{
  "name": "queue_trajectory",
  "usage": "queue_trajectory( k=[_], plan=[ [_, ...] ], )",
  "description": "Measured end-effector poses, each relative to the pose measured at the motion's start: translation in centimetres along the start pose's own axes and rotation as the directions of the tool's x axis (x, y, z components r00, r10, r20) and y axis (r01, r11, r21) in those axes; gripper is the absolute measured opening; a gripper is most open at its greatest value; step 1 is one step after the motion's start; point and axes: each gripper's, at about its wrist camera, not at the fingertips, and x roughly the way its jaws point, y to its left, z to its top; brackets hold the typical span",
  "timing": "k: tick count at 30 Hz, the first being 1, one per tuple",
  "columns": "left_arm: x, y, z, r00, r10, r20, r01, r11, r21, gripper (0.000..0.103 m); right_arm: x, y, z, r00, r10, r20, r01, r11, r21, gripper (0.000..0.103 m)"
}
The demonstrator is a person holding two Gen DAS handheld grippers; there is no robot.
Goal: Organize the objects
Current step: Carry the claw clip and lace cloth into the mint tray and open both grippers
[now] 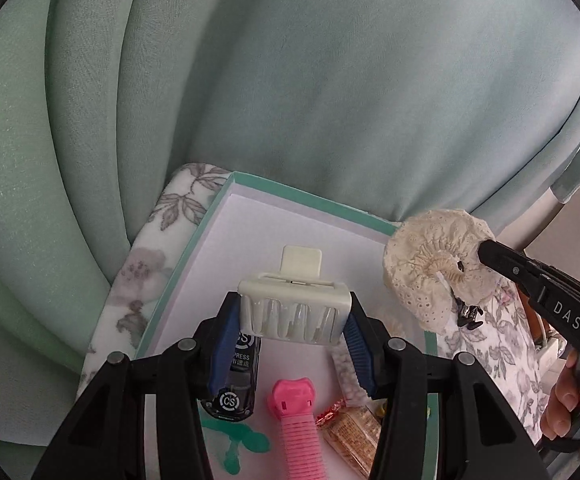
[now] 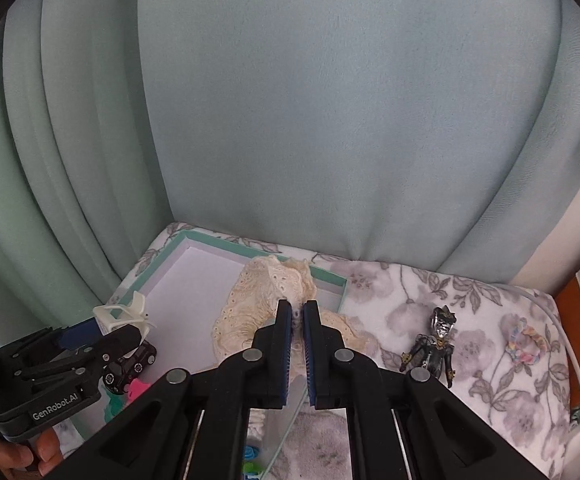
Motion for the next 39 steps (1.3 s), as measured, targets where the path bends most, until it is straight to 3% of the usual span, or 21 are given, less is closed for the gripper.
queue_trajectory(
  k=[24,35,38,39],
  plan=[
    [4.1,0.7,0.5,0.996,0.018,-0.084,-0.016,1.0,0.018,0.052,6.4,2.2,-0.5,0.992,-0.003,-0.123,-0.003,0.999,-0.046,0.007],
    [6.2,0.8,0.7,0.994,0.032,-0.109,-0.031,0.999,0.013,0.052,6.9,2.1,-1.3,0.989,-0.013,-0.149,0.006,0.999,-0.046,0.008],
    [6.1,0.6,0.7,0.992,0.043,-0.117,-0.042,0.999,0.007,0.053,6.5,2.1,-1.3,0.988,-0.015,-0.151,0.007,0.999,-0.05,0.016],
    [5.8,0.5,0.7,0.992,0.046,-0.119,-0.046,0.999,0.006,0.055,6.4,2.1,-1.4,0.989,-0.016,-0.15,0.008,0.999,-0.051,0.025]
  ],
)
